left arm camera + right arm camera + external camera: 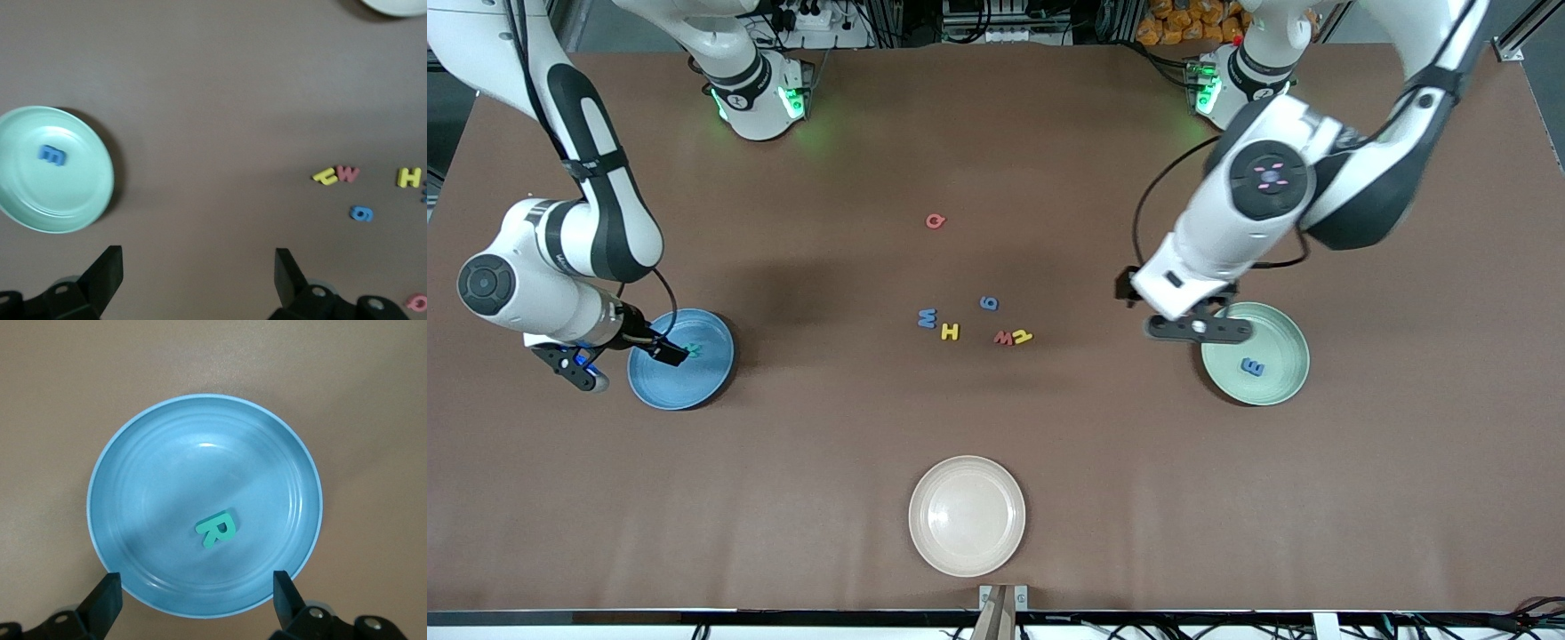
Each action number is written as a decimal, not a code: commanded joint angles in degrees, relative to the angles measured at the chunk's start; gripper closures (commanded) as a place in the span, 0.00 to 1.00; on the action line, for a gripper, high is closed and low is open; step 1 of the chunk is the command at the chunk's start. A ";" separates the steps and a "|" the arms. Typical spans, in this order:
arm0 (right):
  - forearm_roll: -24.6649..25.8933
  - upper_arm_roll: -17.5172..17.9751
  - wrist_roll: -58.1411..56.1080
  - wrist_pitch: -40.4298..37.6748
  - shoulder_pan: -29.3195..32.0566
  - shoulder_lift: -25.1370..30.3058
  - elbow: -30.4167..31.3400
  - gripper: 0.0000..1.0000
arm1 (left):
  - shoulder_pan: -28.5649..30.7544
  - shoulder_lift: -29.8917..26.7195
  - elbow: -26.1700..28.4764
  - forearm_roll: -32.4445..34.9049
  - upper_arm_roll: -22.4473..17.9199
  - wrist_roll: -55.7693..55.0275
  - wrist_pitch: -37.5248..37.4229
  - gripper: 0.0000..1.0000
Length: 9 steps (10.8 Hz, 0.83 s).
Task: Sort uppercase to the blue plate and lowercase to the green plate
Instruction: 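Drop the teal R on the blue plate while the left gripper returns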
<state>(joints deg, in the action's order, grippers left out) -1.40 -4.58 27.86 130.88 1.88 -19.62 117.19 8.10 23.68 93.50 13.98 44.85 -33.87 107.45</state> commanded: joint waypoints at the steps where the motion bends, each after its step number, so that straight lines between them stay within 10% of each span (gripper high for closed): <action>1: 0.26 0.62 -0.96 -0.63 1.72 0.46 -0.56 0.00 | -3.16 3.03 -0.25 0.78 -0.03 -0.14 1.09 0.00; 9: 0.26 0.63 -1.41 -5.55 1.90 2.13 -0.74 0.00 | -13.54 15.50 -0.07 18.24 -0.03 17.53 12.07 0.00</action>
<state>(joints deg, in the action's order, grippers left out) -1.40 -4.61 27.33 126.78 2.74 -19.13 116.05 -4.03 36.10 93.99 27.32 44.78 -17.82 117.26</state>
